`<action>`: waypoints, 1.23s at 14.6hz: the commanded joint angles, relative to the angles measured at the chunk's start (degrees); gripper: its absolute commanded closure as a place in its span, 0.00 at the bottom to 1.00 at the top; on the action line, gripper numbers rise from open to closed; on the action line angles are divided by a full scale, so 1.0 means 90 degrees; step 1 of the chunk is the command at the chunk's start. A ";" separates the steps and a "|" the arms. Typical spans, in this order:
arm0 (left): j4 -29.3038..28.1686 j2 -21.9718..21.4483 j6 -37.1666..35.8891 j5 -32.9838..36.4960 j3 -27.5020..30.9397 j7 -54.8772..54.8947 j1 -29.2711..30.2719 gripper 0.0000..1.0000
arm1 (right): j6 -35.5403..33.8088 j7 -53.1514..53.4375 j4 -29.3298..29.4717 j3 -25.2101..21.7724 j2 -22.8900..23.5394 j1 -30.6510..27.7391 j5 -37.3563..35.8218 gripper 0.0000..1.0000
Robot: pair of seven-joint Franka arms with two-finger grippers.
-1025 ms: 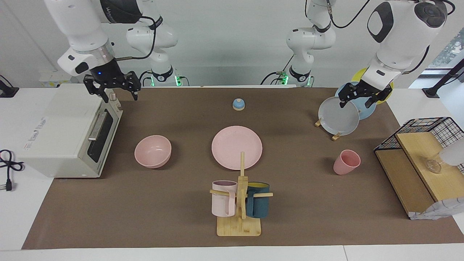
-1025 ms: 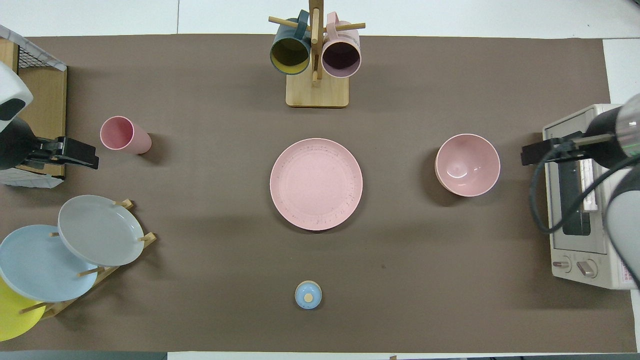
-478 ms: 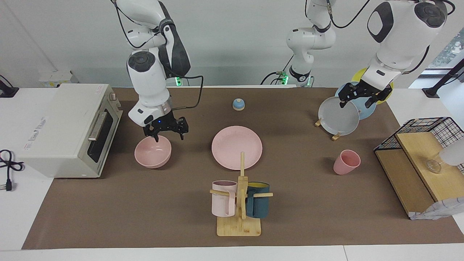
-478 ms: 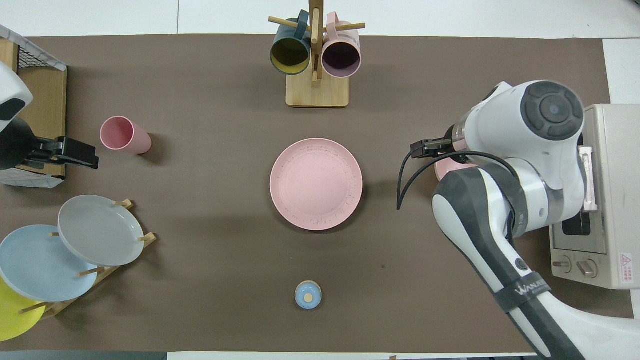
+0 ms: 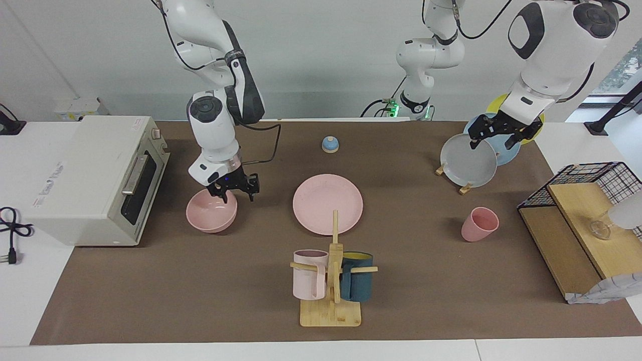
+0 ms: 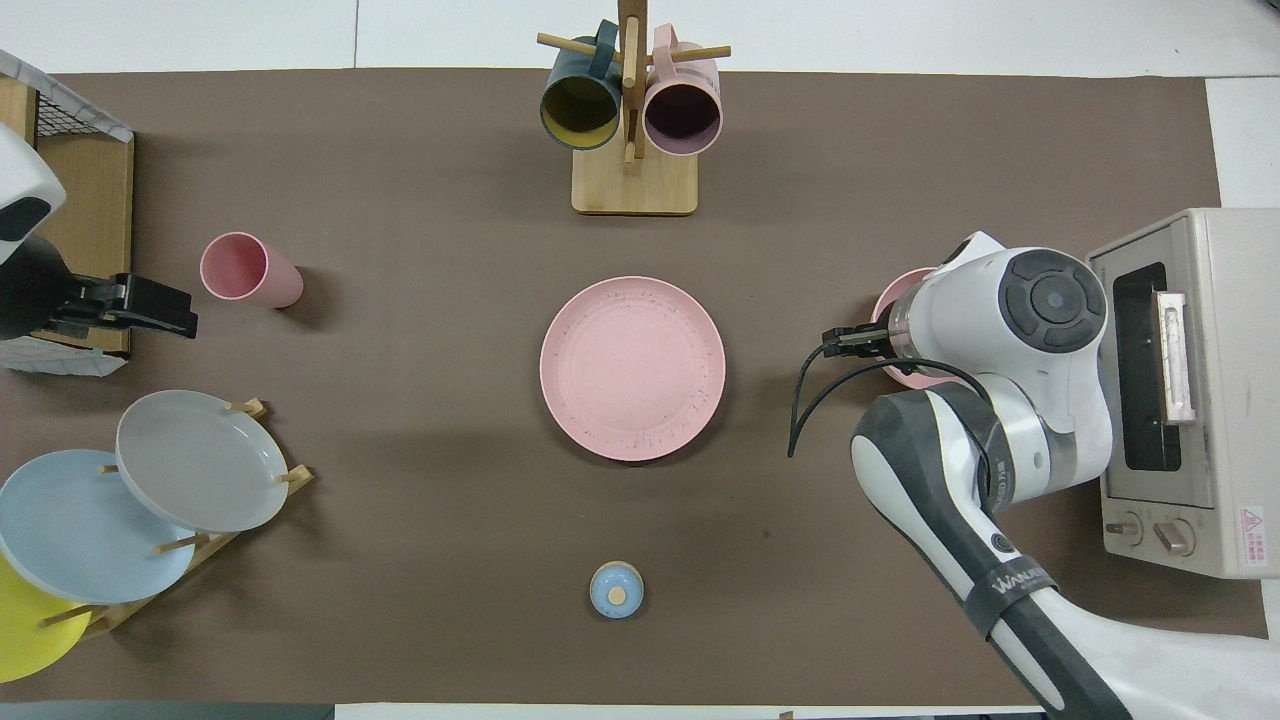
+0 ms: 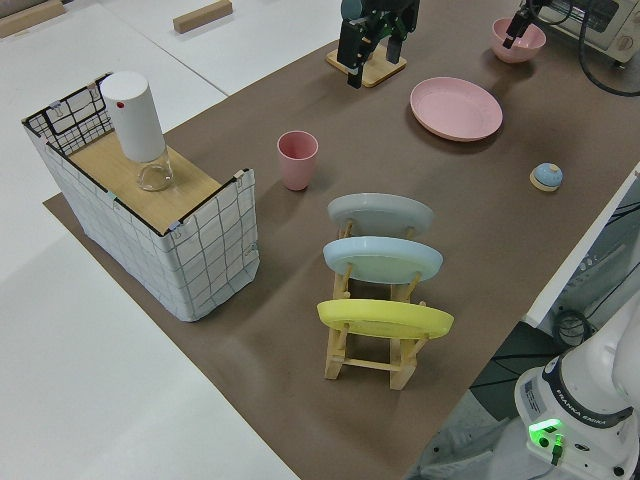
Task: Organize tableware
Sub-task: 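Grasp the rim of the pink bowl with the right gripper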
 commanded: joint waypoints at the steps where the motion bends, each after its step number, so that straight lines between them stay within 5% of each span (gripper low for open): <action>1: -0.0009 -0.0051 -0.0031 0.0052 -0.0008 -0.0040 0.0032 0.00 | 0.0301 -0.0037 -0.0320 0.0018 -0.0071 -0.0042 0.0089 0.37; 6: -0.0009 -0.0051 -0.0031 0.0052 -0.0008 -0.0040 0.0032 0.00 | 0.0418 -0.0368 -0.0311 -0.0001 0.0192 -0.0100 0.0011 0.42; 10: -0.0009 -0.0051 -0.0031 0.0052 -0.0008 -0.0040 0.0022 0.00 | 0.0321 -0.0466 -0.0243 -0.0011 0.0281 -0.0169 -0.0261 1.00; 11: -0.0009 -0.0051 -0.0031 0.0052 -0.0008 -0.0040 0.0032 0.00 | 0.0205 -0.0476 -0.0136 -0.0011 0.0291 -0.0179 -0.0301 1.00; 15: -0.0009 -0.0051 -0.0031 0.0052 -0.0008 -0.0040 0.0022 0.00 | -0.1977 -0.0350 0.1850 -0.0001 0.0680 0.0122 -0.0321 1.00; 18: 0.0011 -0.0109 -0.0040 0.0052 -0.0008 -0.0060 -0.0017 0.00 | -0.3386 0.0535 0.3610 -0.0001 0.1217 0.0960 -0.0321 1.00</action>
